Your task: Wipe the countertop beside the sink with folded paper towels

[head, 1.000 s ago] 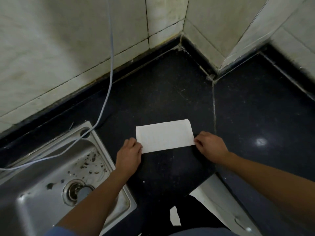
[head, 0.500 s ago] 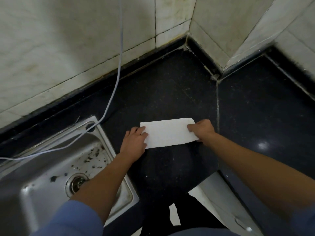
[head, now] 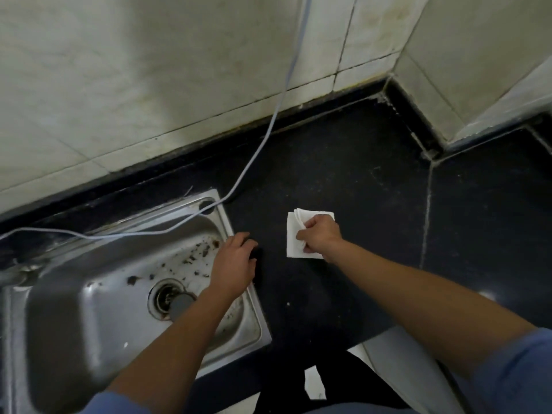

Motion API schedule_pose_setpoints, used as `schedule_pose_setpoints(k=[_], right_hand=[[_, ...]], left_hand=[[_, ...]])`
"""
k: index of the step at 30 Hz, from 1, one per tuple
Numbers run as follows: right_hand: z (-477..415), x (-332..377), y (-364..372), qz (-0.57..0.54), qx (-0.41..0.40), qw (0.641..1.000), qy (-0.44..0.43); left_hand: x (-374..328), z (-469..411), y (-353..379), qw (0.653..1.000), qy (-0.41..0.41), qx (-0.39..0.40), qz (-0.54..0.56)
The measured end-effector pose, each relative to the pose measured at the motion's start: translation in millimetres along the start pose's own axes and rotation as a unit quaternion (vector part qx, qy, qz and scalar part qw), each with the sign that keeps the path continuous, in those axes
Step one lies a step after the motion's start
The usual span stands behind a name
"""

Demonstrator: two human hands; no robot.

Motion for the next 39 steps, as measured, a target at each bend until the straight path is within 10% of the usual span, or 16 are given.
schedule_pose_setpoints(k=[10, 15, 19, 26, 39], right_hand=[[2, 8, 19, 0.175, -0.035, 0.977, -0.114], [16, 0, -5, 0.432, -0.137, 0.822, -0.344], [-8, -32, -4, 0.560, -0.086, 0.771, -0.293], [-19, -48, -21, 0.602, -0.078, 0.741, -0.285], [-42, 54, 2, 0.552, 0.021, 0.805, -0.218]], left_hand=[[2, 1, 5, 1.000, 0.003, 0.017, 0.008], [-48, -32, 16, 0.992, 0.107, 0.054, -0.030], [-53, -53, 42, 0.975, 0.128, 0.141, -0.116], [-36, -55, 60, 0.966, 0.123, 0.178, -0.139], [-17, 10, 13, 0.998, -0.037, 0.028, -0.041]])
Point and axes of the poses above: each hand's wrist, its own z-axis away from the middle knuckle, its own y-axis out of the palm, x = y × z, the point moved 7 cm from there along -z, towards the middle knuckle, and after that the axes turned 8 degrees about y, right-handed, at the moved point
